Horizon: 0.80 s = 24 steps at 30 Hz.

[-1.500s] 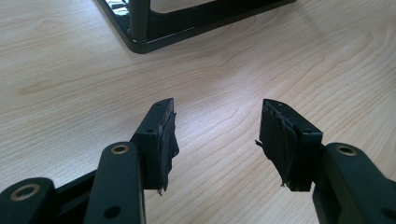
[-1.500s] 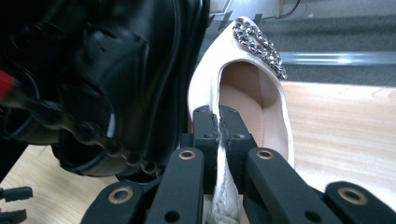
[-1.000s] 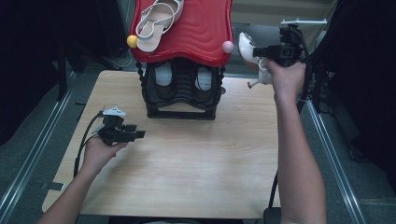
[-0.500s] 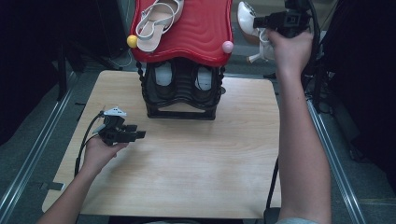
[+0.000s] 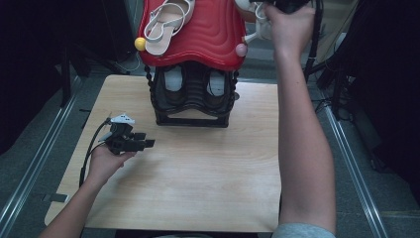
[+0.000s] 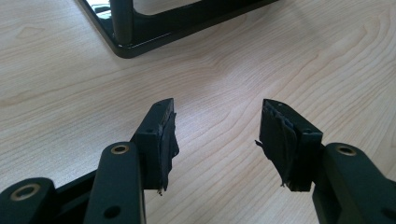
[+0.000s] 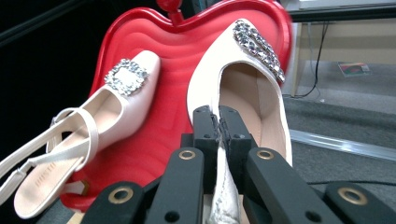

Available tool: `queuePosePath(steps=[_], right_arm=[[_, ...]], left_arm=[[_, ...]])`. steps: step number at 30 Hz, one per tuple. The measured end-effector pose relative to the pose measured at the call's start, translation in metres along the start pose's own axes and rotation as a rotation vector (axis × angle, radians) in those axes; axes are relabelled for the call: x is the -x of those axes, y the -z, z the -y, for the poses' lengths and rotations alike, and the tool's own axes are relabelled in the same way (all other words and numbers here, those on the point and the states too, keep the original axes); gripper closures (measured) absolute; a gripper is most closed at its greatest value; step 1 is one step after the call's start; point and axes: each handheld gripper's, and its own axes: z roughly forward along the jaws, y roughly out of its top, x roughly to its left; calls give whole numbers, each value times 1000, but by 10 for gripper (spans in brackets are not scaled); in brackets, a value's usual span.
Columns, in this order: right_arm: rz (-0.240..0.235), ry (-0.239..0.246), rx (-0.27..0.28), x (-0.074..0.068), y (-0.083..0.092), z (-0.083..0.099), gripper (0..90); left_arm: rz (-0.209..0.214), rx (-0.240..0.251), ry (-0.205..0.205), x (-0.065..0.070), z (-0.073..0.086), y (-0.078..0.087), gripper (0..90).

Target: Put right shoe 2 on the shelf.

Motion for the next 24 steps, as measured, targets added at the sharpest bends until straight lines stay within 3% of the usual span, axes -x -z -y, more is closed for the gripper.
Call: queuePosePath(steps=[8, 24], right_arm=[[-33, 1, 8, -17, -32, 3, 883], [-60, 15, -6, -37, -55, 21, 882]], left_arm=[[2, 2, 2, -1, 0, 0, 461], [4, -2, -4, 1, 0, -1, 461]])
